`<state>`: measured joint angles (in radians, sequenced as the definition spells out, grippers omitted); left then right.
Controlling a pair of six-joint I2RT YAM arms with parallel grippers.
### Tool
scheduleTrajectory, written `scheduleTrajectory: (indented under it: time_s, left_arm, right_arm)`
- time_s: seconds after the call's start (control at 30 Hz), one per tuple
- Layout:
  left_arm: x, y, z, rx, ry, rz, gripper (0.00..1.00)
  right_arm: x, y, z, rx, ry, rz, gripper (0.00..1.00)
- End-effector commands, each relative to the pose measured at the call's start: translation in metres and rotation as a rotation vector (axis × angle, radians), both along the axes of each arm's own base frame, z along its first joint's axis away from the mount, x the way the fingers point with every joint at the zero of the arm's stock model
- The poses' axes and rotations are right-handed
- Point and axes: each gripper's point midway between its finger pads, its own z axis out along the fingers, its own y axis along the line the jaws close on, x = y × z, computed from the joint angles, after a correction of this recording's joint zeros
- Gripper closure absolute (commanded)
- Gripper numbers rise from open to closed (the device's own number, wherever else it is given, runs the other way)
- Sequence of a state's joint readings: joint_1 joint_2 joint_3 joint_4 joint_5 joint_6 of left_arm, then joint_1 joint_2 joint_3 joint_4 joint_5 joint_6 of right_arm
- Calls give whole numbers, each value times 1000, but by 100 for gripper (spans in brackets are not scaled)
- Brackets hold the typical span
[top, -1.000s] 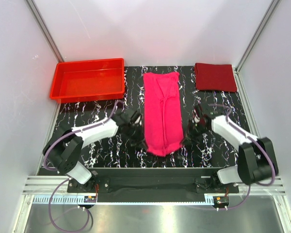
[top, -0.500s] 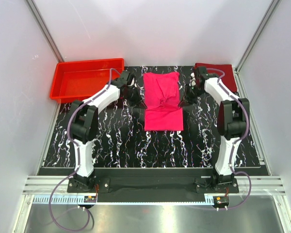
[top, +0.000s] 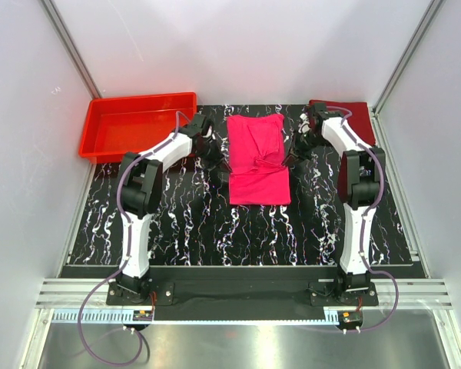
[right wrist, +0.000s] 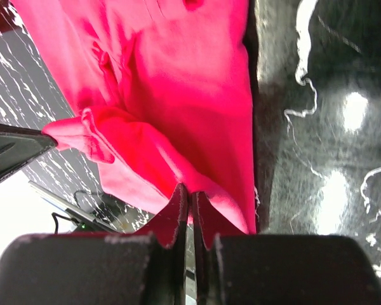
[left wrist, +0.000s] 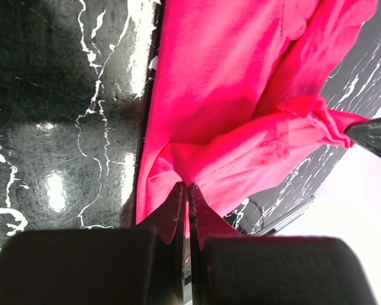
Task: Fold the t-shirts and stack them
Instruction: Fold the tshirt
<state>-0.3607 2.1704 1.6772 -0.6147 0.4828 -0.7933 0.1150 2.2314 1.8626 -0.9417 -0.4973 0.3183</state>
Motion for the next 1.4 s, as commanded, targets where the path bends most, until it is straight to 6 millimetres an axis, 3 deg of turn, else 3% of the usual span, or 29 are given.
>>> scheduleTrajectory:
  time_s: [0.0,0.23,0.9,1.03,1.1,1.2,1.23,1.27,1.3,1.33,1.37]
  left_arm:
    - [20,-5,33,-50,-82,16,100]
    - [33,-4,40,-67,-95,49,100]
    - [62,-8,19,-90,-60,77,100]
    - [68,-9,12,-88,-56,78,100]
    - [73,-9,13,-76,-72,62,93]
    - [84,0,25,8,-133,46,74]
    - [86,6,46,36,-176,48,66]
    - [91,15,54,85,-224,63,52]
    - [91,21,65,116,-267,49,46]
    - [86,28,89,136,-315,52,42]
    - [85,35,98,165,-348,59,37]
  right_arm:
    - [13,6,15,39,-53,39,100]
    - [25,12,16,68,-51,39,100]
    - [54,11,4,81,-49,-3,100]
    - [60,9,-1,83,-43,-22,91]
    - [64,6,-4,70,-42,-36,81]
    - [70,-2,-3,23,-57,-45,63]
    - [71,-6,2,3,-69,-39,61]
    - [78,-13,12,-49,-111,-42,58]
    - [73,-22,17,-94,-111,-25,55]
    - [74,-29,26,-134,-136,-23,46]
    - [72,-36,29,-184,-145,-25,45]
